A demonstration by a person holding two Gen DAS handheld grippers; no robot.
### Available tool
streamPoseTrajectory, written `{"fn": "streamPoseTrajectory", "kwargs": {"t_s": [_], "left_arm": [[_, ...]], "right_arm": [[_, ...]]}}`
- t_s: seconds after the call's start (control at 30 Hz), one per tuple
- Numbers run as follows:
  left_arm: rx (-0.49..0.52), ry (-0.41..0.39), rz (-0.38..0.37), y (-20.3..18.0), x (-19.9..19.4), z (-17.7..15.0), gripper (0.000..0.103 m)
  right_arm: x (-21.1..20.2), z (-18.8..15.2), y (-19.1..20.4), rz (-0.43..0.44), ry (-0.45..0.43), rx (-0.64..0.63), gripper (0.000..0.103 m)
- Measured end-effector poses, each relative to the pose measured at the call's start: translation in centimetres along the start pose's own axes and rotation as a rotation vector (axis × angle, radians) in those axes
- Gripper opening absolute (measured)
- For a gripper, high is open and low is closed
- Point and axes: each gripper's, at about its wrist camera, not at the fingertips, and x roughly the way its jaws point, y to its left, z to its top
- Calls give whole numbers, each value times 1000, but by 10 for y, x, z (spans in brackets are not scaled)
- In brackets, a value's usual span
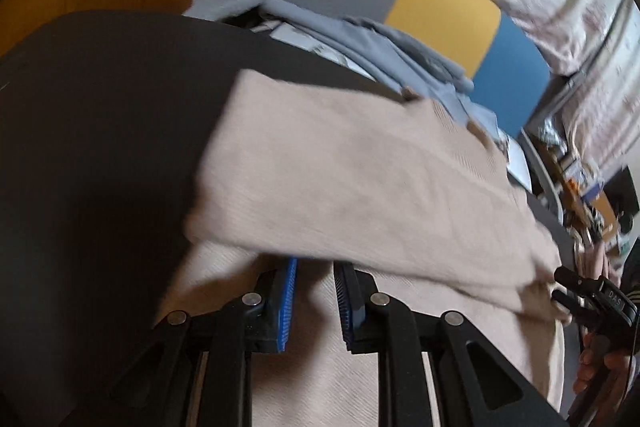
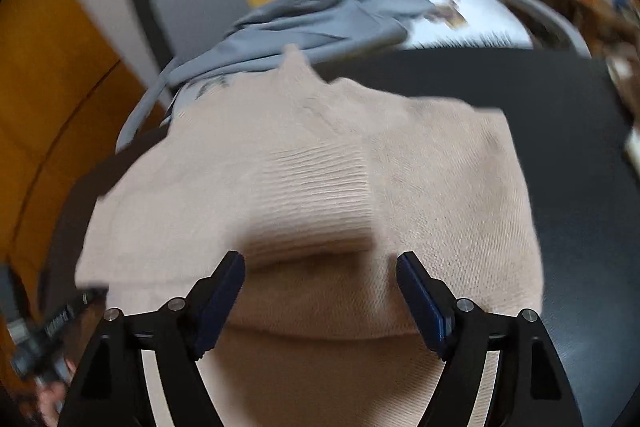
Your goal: Fold clothes
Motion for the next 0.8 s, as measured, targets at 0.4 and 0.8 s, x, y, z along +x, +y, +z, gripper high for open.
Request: {"fn": "streamPoseTrajectory", "kwargs": {"t_s": [0.4, 0.8], "left_arm": [[-327, -135, -142, 72, -10, -11, 11], [-334, -116, -96, 68, -18, -13, 4]], "right_arm": [[-20, 26, -3, 70, -119, 59, 7], [3, 12, -28, -96, -58, -24, 16]]}}
